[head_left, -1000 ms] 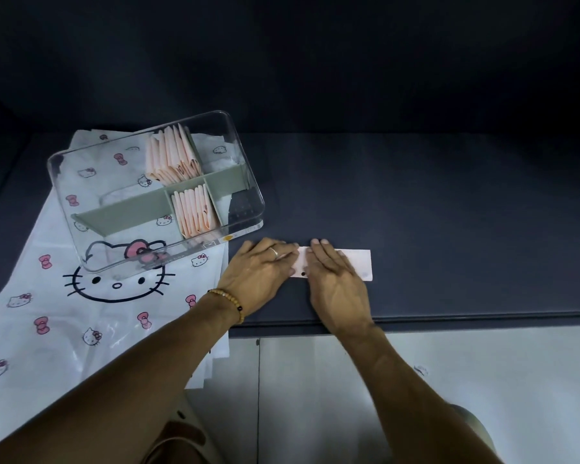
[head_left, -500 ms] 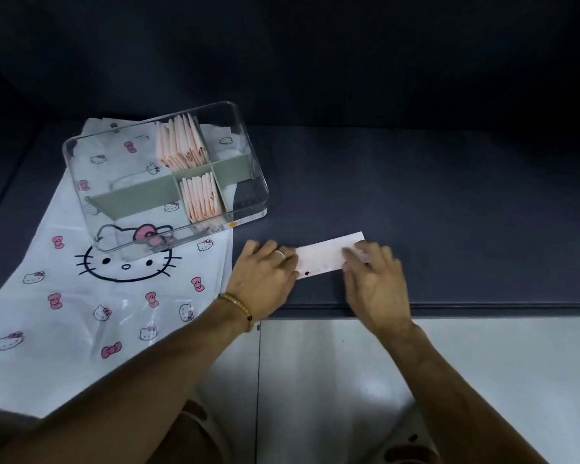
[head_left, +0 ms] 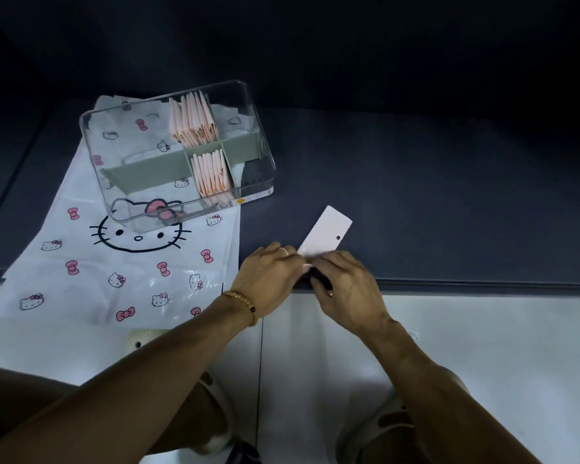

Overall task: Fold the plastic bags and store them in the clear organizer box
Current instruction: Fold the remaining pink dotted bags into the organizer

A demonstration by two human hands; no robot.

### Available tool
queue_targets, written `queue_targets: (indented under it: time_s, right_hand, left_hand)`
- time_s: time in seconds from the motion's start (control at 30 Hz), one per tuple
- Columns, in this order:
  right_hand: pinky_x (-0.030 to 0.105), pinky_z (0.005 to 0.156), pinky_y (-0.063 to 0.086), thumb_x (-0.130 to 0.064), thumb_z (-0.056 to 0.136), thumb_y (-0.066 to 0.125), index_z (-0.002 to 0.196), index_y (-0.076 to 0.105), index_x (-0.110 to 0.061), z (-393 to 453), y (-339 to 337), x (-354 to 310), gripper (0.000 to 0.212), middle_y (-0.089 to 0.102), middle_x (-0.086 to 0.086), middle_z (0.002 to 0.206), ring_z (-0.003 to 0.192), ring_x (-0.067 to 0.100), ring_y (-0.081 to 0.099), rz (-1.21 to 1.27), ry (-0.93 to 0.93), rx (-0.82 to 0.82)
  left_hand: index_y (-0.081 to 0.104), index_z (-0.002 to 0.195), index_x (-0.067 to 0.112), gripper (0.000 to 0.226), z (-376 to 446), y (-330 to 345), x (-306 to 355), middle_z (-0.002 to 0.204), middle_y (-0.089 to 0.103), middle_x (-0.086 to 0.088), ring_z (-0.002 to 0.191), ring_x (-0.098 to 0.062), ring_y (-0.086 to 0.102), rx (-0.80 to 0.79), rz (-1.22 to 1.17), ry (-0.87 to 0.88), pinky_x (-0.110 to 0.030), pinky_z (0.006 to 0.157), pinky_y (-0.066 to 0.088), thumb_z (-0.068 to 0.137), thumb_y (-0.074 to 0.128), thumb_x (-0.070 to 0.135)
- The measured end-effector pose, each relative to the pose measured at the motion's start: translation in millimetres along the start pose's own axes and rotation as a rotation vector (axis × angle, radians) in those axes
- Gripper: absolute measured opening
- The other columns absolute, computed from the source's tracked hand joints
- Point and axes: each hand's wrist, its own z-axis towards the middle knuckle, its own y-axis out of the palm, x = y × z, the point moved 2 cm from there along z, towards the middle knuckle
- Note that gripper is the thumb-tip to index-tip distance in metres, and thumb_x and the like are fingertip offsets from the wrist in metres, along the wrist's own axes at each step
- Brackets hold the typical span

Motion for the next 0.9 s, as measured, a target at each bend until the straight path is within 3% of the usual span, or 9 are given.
queue_targets:
  time_s: [0.1, 0.2, 0.27, 0.33, 0.4, 0.57, 0.7, 0.8, 0.9]
  right_hand:
    - [0.026, 0.071, 0.052, -0.009, 0.087, 0.066, 0.095, 0.073, -0.013, 7, -2, 0, 0.012, 0.073, -0.002, 0.088, 0.078, 0.015, 0.064, 0.303, 0.282, 0.094]
    - [0.016, 0.068, 0.050, -0.009, 0.088, 0.066, 0.086, 0.073, -0.015, 14, -3, 10, 0.009, 0.071, -0.009, 0.081, 0.073, 0.005, 0.065, 0.596, 0.551, 0.099]
    - [0.014, 0.069, 0.050, -0.010, 0.086, 0.069, 0.081, 0.072, -0.019, 18, -5, 15, 0.011, 0.071, -0.013, 0.080, 0.075, 0.002, 0.066, 0.681, 0.689, 0.121]
    - [0.018, 0.071, 0.053, -0.012, 0.083, 0.072, 0.077, 0.070, -0.025, 24, -5, 17, 0.014, 0.071, -0.014, 0.078, 0.073, 0.001, 0.067, 0.668, 0.784, 0.151]
    - [0.024, 0.076, 0.054, -0.015, 0.081, 0.071, 0.077, 0.071, -0.027, 32, -3, 16, 0.013, 0.071, -0.014, 0.078, 0.076, 0.005, 0.067, 0.605, 0.872, 0.142]
    - [0.023, 0.075, 0.049, -0.018, 0.082, 0.063, 0.091, 0.076, -0.023, 48, -3, 16, 0.016, 0.073, -0.007, 0.089, 0.080, 0.016, 0.064, 0.405, 0.991, 0.071]
    - [0.020, 0.064, 0.046, -0.012, 0.081, 0.061, 0.078, 0.075, -0.018, 51, -4, 17, 0.016, 0.063, -0.004, 0.065, 0.064, 0.017, 0.060, 0.409, 1.029, 0.082]
    - [0.024, 0.063, 0.052, -0.009, 0.080, 0.058, 0.072, 0.072, -0.009, 51, -3, 16, 0.016, 0.068, 0.007, 0.067, 0.063, 0.022, 0.063, 0.396, 1.021, 0.088]
    - [0.025, 0.067, 0.054, -0.007, 0.080, 0.058, 0.076, 0.072, -0.009, 50, -2, 18, 0.015, 0.068, 0.006, 0.071, 0.068, 0.024, 0.064, 0.405, 1.020, 0.120]
  left_hand:
    - [0.059, 0.076, 0.023, 0.027, 10, -2, -3, 0.070, 0.057, 0.005, 0.071, -0.018, 0.056, 0.023, -0.287, -0.242, -0.027, 0.059, 0.039, 0.090, 0.053, 0.045]
    - [0.062, 0.082, 0.019, 0.023, 20, -1, -6, 0.075, 0.066, 0.006, 0.069, -0.011, 0.060, -0.015, -0.529, -0.384, -0.027, 0.062, 0.051, 0.083, 0.066, 0.042]
    - [0.058, 0.071, 0.022, 0.019, 28, 2, -7, 0.072, 0.066, 0.005, 0.065, -0.010, 0.059, -0.010, -0.504, -0.421, -0.028, 0.065, 0.052, 0.086, 0.066, 0.032]
    - [0.045, 0.057, 0.024, 0.036, 36, 3, -7, 0.056, 0.053, 0.008, 0.052, -0.008, 0.048, 0.009, -0.438, -0.461, -0.027, 0.061, 0.048, 0.087, 0.065, 0.028]
    - [0.042, 0.053, 0.023, 0.041, 44, 5, -5, 0.054, 0.049, 0.006, 0.052, -0.013, 0.047, 0.004, -0.379, -0.505, -0.030, 0.063, 0.050, 0.088, 0.064, 0.029]
    - [0.064, 0.076, 0.019, 0.022, 58, 7, -3, 0.078, 0.067, -0.004, 0.077, -0.025, 0.063, -0.053, -0.308, -0.602, -0.036, 0.073, 0.054, 0.088, 0.061, 0.037]
    - [0.069, 0.087, 0.019, 0.025, 69, 7, -7, 0.088, 0.069, -0.004, 0.083, -0.025, 0.064, -0.119, -0.251, -0.623, -0.037, 0.076, 0.055, 0.087, 0.061, 0.043]
    - [0.067, 0.092, 0.019, 0.030, 76, 7, -9, 0.091, 0.068, -0.005, 0.086, -0.026, 0.064, -0.158, -0.191, -0.638, -0.037, 0.077, 0.055, 0.084, 0.062, 0.048]
    - [0.062, 0.096, 0.018, 0.036, 79, 5, -8, 0.093, 0.066, -0.005, 0.088, -0.025, 0.063, -0.108, -0.030, -0.571, -0.034, 0.071, 0.052, 0.079, 0.066, 0.051]
